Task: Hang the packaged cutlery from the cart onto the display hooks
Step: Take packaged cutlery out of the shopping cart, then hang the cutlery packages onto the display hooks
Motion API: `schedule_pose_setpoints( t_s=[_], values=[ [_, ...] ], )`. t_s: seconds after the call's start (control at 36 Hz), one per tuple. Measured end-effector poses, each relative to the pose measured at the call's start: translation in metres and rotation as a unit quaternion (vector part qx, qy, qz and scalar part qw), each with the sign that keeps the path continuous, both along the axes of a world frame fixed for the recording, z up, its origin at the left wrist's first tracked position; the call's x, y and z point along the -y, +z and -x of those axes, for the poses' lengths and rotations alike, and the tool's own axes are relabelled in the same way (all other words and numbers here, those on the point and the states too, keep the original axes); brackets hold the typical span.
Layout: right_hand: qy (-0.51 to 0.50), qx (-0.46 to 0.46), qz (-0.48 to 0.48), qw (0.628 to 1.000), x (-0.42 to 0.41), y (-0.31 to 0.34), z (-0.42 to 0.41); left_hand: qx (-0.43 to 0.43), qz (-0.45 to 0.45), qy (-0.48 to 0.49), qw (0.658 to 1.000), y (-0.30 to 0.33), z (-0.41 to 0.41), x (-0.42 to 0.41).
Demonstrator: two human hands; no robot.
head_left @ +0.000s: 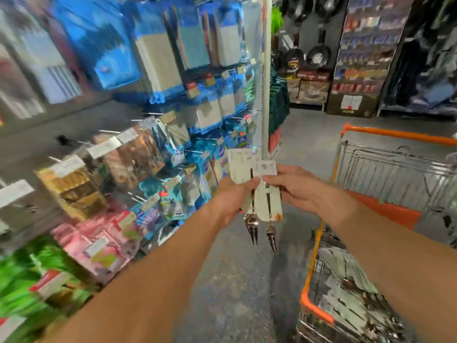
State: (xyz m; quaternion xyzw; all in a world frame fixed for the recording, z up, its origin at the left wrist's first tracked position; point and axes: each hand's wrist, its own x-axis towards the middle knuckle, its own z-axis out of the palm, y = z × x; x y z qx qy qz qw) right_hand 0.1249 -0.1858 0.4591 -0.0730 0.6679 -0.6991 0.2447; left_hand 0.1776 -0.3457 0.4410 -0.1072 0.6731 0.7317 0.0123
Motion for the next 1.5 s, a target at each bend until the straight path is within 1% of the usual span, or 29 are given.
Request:
schedule_pose_setpoints(
  t_s=[0.14,0.19,0.31,0.39,0.47,0.61,0.72,0.83,0.89,0.97,1.11,1.25,1.42,1.5],
  values=[
    [0.069,-0.018,-0.011,0.997,0.037,0.013,-0.017,0.008,-0.040,0.076,0.996,0.012,-0.037,0.023],
    [0.096,-0.027,-0.012,0.995,0.052,0.015,-0.023,0.009,-0.042,0.109,0.993,0.014,-0.050,0.032],
    [0.128,-0.045,-0.023,0.991,0.078,0.020,-0.039,0.013,-0.030,0.151,0.988,0.021,-0.078,0.048],
    [0.159,-0.072,-0.056,0.983,0.096,0.027,-0.052,0.021,-0.018,0.180,0.983,0.026,-0.098,0.059],
    [0.183,-0.095,-0.049,0.977,0.114,0.034,-0.064,0.019,0.013,0.217,0.976,0.033,-0.119,0.070],
    [0.242,-0.149,-0.053,0.957,0.153,0.039,-0.086,-0.005,0.055,0.272,0.961,0.040,-0.159,0.096],
    [0.281,-0.183,-0.061,0.940,0.191,0.040,-0.109,-0.005,0.091,0.319,0.943,0.038,-0.189,0.124],
    [0.310,-0.160,-0.054,0.936,0.233,0.036,-0.132,-0.008,0.065,0.350,0.934,0.034,-0.217,0.155],
    [0.333,-0.162,-0.060,0.927,0.251,0.036,-0.144,-0.002,0.060,0.370,0.927,0.032,-0.232,0.171],
    [0.350,-0.174,-0.069,0.918,0.281,0.033,-0.158,0.017,0.058,0.385,0.921,0.028,-0.253,0.199],
    [0.366,-0.195,-0.092,0.905,0.328,0.028,-0.174,0.051,0.058,0.379,0.922,0.024,-0.277,0.244],
    [0.383,-0.194,-0.100,0.898,0.380,0.024,-0.190,0.062,0.062,0.376,0.922,0.021,-0.296,0.291],
    [0.403,-0.173,-0.104,0.893,0.437,0.021,-0.221,0.064,0.080,0.394,0.913,0.013,-0.327,0.343],
    [0.417,-0.180,-0.097,0.885,0.465,0.022,-0.239,0.063,0.081,0.400,0.911,0.011,-0.348,0.370]
  ],
)
